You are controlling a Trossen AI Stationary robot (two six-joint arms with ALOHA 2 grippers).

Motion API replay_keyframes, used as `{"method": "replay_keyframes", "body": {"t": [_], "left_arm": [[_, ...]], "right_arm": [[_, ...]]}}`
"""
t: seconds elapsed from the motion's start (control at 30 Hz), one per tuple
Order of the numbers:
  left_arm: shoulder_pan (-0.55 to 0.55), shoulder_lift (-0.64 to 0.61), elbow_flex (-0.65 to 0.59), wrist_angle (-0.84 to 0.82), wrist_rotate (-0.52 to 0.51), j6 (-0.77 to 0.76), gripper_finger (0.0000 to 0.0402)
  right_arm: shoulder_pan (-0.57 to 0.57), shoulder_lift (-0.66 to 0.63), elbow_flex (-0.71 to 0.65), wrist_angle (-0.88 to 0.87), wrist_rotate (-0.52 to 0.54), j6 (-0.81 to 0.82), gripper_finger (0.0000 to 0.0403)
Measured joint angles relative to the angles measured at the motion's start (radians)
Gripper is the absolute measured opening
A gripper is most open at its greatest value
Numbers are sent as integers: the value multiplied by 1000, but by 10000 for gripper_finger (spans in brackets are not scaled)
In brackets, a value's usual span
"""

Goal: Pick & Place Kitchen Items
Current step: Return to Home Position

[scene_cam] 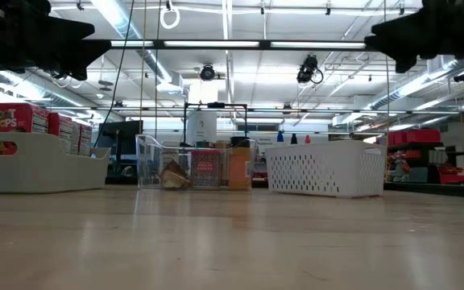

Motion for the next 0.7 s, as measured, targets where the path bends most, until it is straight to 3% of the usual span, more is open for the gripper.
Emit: {"method": "replay_keyframes", "body": {"t": [0.2, 0.7], "left_arm": [[0, 0, 0, 0, 0, 0, 242], [0, 0, -1, 0, -1, 1, 242]], "right_arm": [[1, -92, -61, -24, -67, 12, 160], [1, -217, -120, -126, -64, 50, 160]]}}
